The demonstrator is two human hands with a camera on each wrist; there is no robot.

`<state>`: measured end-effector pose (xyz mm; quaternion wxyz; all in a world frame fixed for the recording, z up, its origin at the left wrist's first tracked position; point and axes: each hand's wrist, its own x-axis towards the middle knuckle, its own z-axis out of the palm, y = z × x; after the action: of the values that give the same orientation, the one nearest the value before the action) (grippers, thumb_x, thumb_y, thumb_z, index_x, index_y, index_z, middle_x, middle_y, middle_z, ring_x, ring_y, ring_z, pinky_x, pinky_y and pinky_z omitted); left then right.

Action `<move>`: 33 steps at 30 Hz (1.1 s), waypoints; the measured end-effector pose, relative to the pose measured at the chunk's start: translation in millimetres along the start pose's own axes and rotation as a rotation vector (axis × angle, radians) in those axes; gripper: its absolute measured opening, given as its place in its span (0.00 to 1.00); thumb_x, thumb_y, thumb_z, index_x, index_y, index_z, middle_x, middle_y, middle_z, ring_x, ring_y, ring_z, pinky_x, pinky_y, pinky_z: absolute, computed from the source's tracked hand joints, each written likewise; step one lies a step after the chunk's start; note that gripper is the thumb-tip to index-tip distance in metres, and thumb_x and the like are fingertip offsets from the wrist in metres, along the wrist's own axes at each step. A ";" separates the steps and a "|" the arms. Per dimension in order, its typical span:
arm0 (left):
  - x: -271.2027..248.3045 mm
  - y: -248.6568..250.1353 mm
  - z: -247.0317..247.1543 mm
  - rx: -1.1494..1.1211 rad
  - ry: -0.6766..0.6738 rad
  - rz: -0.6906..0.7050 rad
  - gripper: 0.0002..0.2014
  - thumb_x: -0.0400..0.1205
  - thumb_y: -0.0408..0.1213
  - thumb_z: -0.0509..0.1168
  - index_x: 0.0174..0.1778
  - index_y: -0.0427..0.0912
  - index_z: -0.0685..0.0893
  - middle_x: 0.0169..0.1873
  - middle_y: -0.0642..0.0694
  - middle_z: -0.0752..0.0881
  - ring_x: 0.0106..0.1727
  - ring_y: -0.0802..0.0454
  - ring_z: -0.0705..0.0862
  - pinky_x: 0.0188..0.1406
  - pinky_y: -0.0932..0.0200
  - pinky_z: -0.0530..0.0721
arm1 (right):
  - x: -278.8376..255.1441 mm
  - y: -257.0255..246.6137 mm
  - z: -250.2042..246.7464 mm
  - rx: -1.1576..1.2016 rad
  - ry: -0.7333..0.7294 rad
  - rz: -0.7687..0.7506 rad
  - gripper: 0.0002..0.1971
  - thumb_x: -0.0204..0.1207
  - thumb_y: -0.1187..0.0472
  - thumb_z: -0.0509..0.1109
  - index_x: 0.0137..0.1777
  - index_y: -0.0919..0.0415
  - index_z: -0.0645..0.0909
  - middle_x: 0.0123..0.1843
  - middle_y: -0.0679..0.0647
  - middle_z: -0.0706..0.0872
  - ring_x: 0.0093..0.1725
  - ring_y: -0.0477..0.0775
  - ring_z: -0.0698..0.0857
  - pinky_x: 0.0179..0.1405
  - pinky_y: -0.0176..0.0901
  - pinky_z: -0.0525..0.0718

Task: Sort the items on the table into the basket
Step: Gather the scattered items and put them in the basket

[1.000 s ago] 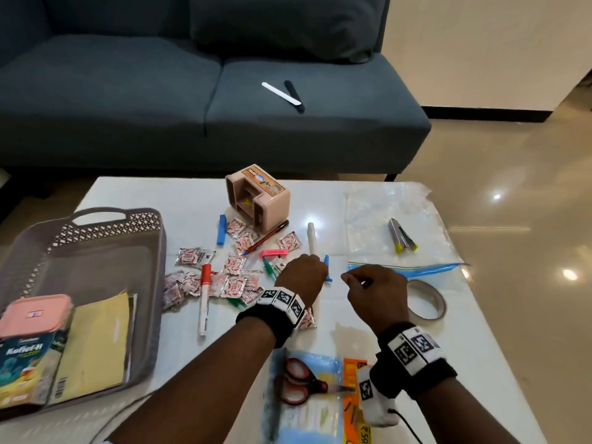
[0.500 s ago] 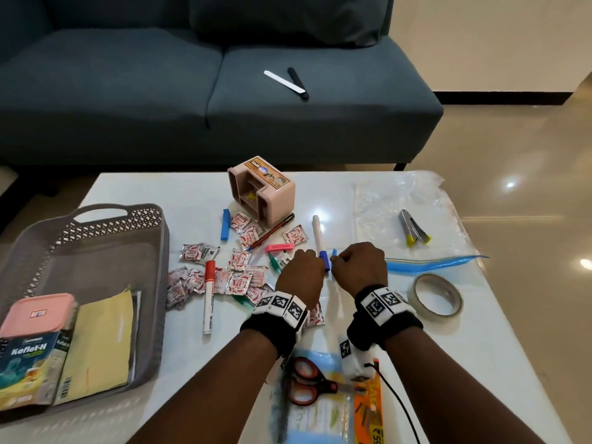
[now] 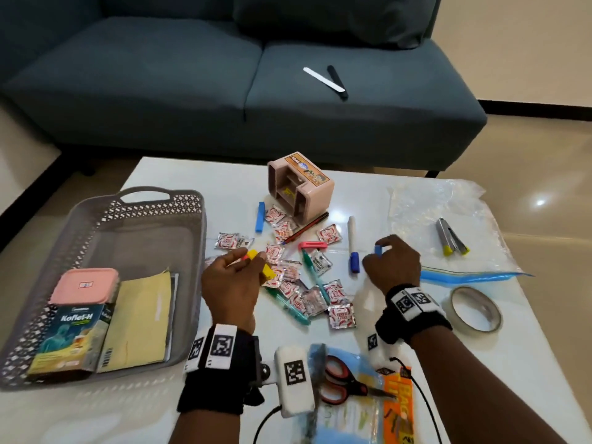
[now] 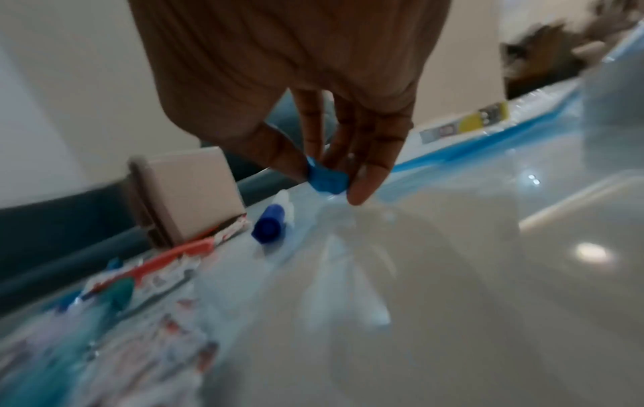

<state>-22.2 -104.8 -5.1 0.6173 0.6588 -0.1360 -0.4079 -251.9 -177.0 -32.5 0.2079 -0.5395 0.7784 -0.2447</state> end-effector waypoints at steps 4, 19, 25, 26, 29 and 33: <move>0.0 -10.6 -14.0 -0.054 0.024 -0.106 0.10 0.75 0.26 0.74 0.51 0.33 0.89 0.38 0.36 0.90 0.33 0.45 0.85 0.29 0.60 0.86 | 5.4 0.1 -11.0 1.130 0.008 0.470 0.08 0.78 0.71 0.58 0.49 0.65 0.79 0.33 0.56 0.82 0.32 0.55 0.80 0.43 0.49 0.88; -5.9 -20.9 -20.5 -0.278 0.032 -0.477 0.10 0.79 0.40 0.72 0.38 0.36 0.87 0.25 0.45 0.81 0.24 0.54 0.74 0.20 0.65 0.73 | 10.8 -84.5 64.9 -0.513 -0.312 -0.605 0.13 0.71 0.52 0.74 0.55 0.52 0.86 0.61 0.55 0.80 0.55 0.60 0.86 0.55 0.51 0.84; -7.9 -15.5 -21.5 -0.169 0.002 -0.444 0.10 0.78 0.42 0.73 0.39 0.37 0.88 0.25 0.47 0.77 0.20 0.56 0.65 0.15 0.67 0.63 | 9.7 -86.3 65.3 -0.413 -0.281 -0.523 0.06 0.68 0.61 0.73 0.44 0.59 0.85 0.49 0.55 0.85 0.48 0.59 0.86 0.45 0.46 0.83; -7.7 -9.8 -20.1 -0.120 -0.006 -0.401 0.11 0.78 0.43 0.74 0.37 0.38 0.87 0.25 0.47 0.78 0.20 0.55 0.66 0.16 0.67 0.64 | 9.3 -84.6 60.5 -0.270 -0.220 -0.468 0.04 0.69 0.62 0.73 0.43 0.58 0.85 0.45 0.54 0.86 0.47 0.58 0.86 0.44 0.42 0.79; -0.5 14.3 -3.9 0.100 -0.015 -0.119 0.16 0.68 0.51 0.76 0.27 0.41 0.87 0.26 0.44 0.85 0.24 0.43 0.78 0.27 0.55 0.79 | 6.0 -78.9 36.6 0.444 -0.129 -0.178 0.10 0.72 0.69 0.65 0.48 0.59 0.86 0.39 0.56 0.91 0.31 0.53 0.84 0.32 0.42 0.79; 29.6 59.4 37.4 0.593 0.009 0.323 0.11 0.73 0.47 0.72 0.39 0.43 0.91 0.40 0.43 0.92 0.47 0.41 0.90 0.48 0.54 0.88 | -17.6 -62.7 -8.8 1.221 -0.200 0.152 0.18 0.76 0.70 0.57 0.56 0.61 0.87 0.34 0.60 0.83 0.20 0.48 0.66 0.19 0.35 0.61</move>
<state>-10.7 -163.2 42.4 0.4561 0.7814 -0.3485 -0.2448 -205.0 -177.7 13.5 0.5676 -0.2867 0.5110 -0.5784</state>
